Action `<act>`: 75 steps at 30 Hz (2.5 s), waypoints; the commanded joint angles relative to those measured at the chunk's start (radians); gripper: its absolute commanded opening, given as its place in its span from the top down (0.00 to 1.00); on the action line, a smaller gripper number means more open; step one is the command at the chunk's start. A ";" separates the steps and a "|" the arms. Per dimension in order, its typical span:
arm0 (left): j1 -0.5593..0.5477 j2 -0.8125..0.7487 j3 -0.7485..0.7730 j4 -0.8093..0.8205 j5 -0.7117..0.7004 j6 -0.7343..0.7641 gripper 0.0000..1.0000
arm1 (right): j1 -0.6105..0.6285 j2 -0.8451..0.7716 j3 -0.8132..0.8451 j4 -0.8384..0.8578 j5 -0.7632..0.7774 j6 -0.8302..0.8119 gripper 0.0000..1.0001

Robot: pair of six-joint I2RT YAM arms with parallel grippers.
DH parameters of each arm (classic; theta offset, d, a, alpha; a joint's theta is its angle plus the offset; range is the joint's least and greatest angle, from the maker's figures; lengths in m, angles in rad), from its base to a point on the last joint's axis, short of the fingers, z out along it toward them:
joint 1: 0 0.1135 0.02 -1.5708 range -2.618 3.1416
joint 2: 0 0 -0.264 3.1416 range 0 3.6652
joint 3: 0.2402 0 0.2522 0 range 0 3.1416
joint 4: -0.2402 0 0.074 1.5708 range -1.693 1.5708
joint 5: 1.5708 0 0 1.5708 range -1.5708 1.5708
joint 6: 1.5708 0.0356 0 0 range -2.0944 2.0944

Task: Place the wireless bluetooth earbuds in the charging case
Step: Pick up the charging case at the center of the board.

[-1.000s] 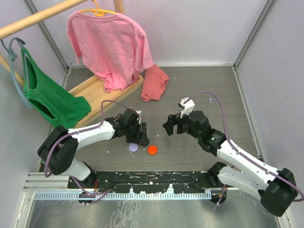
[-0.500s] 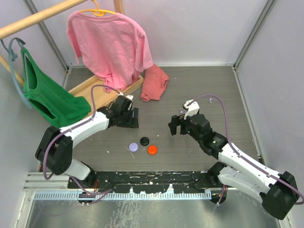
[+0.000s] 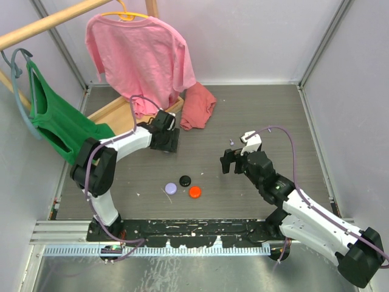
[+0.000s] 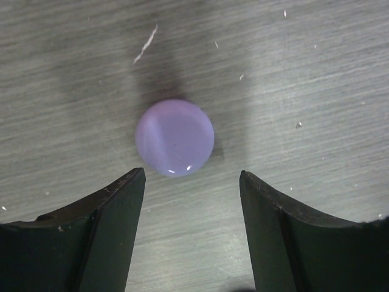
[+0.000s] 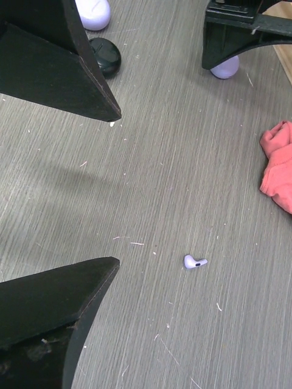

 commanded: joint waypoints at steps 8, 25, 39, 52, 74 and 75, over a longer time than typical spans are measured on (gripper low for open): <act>0.042 0.110 0.145 -0.031 -0.034 0.063 0.35 | -0.002 0.005 0.004 0.072 0.013 0.012 0.00; 0.025 0.099 0.099 -0.009 0.279 0.225 0.55 | -0.001 0.016 0.011 0.068 -0.013 0.008 0.00; -0.106 -0.182 -0.122 0.207 0.388 0.574 0.64 | -0.031 0.108 0.070 0.039 -0.162 0.070 0.00; -0.246 -0.451 -0.310 0.393 0.406 0.855 0.62 | -0.185 0.165 0.113 0.092 -0.500 0.169 0.01; -0.459 -0.581 -0.273 0.295 0.339 1.183 0.60 | -0.164 0.355 0.218 0.242 -1.005 0.236 0.21; -0.462 -0.580 -0.273 0.297 0.337 1.183 0.60 | -0.156 0.364 0.217 0.244 -1.003 0.236 0.22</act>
